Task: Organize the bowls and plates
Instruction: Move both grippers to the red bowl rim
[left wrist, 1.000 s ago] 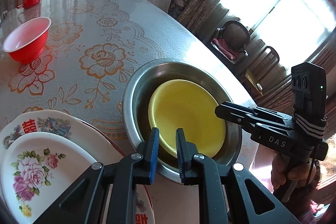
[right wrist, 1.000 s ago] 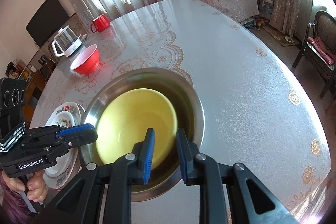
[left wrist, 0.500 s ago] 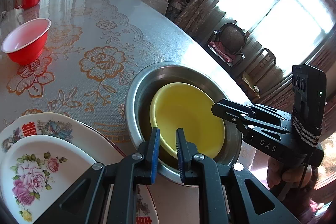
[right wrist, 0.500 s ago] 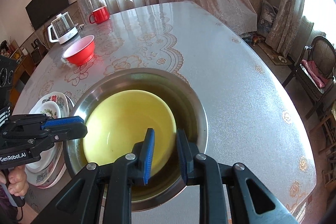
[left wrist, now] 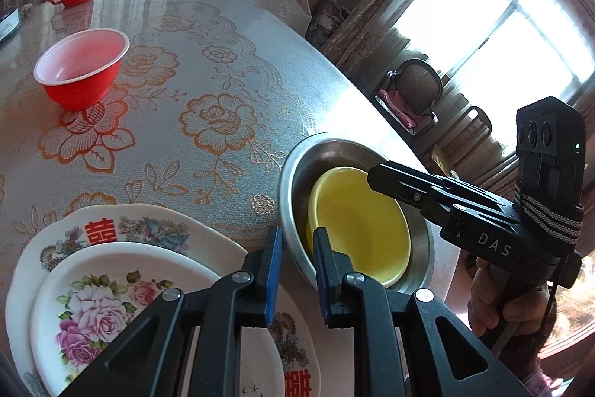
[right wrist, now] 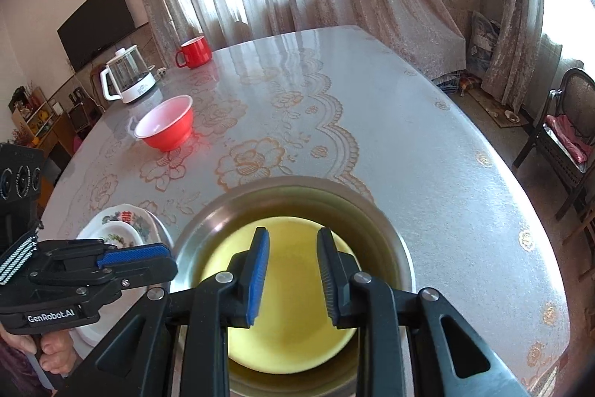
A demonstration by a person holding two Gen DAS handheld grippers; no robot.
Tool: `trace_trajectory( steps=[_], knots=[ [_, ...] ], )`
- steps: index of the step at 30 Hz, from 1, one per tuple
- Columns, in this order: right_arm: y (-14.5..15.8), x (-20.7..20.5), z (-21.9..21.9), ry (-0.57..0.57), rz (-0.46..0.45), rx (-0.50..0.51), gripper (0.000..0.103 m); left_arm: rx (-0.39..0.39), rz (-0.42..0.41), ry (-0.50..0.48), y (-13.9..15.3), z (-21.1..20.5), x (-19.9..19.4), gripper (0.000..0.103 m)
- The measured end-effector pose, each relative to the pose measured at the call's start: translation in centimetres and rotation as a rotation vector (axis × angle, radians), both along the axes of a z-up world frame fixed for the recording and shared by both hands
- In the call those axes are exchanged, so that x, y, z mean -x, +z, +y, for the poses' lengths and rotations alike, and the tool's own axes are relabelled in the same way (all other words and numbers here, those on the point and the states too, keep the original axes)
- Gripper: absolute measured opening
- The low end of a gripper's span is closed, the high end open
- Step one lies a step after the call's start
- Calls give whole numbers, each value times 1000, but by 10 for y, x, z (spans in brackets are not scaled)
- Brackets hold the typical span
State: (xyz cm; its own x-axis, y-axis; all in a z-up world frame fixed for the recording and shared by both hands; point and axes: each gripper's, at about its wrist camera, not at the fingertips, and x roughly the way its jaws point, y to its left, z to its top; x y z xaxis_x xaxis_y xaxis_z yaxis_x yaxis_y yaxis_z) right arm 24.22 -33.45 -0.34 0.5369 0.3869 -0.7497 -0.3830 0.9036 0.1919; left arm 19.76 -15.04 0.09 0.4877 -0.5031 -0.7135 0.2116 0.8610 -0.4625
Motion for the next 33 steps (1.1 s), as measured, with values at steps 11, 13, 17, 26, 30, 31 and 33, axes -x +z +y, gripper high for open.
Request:
trace_trajectory(
  steps=[11, 13, 17, 26, 30, 31, 33],
  knots=[
    [-5, -40, 78, 139, 122, -167, 26, 4, -36, 134, 14, 73, -7, 18],
    [-4, -51, 92, 149, 137, -178, 26, -2, -37, 174, 14, 93, -15, 18],
    [-1, -75, 113, 144, 173, -217, 25, 7, -30, 256, 10, 134, -38, 18],
    [-13, -127, 168, 139, 237, -248, 16, 25, 5, 390, -7, 197, -79, 18],
    [-23, -147, 182, 110, 262, -232, 16, 47, 2, 430, -10, 213, -96, 18],
    [-26, -151, 185, 105, 270, -230, 16, 64, 1, 439, -10, 218, -99, 18],
    [-31, -159, 189, 93, 276, -220, 16, 98, 13, 461, -15, 228, -109, 20]
  ],
)
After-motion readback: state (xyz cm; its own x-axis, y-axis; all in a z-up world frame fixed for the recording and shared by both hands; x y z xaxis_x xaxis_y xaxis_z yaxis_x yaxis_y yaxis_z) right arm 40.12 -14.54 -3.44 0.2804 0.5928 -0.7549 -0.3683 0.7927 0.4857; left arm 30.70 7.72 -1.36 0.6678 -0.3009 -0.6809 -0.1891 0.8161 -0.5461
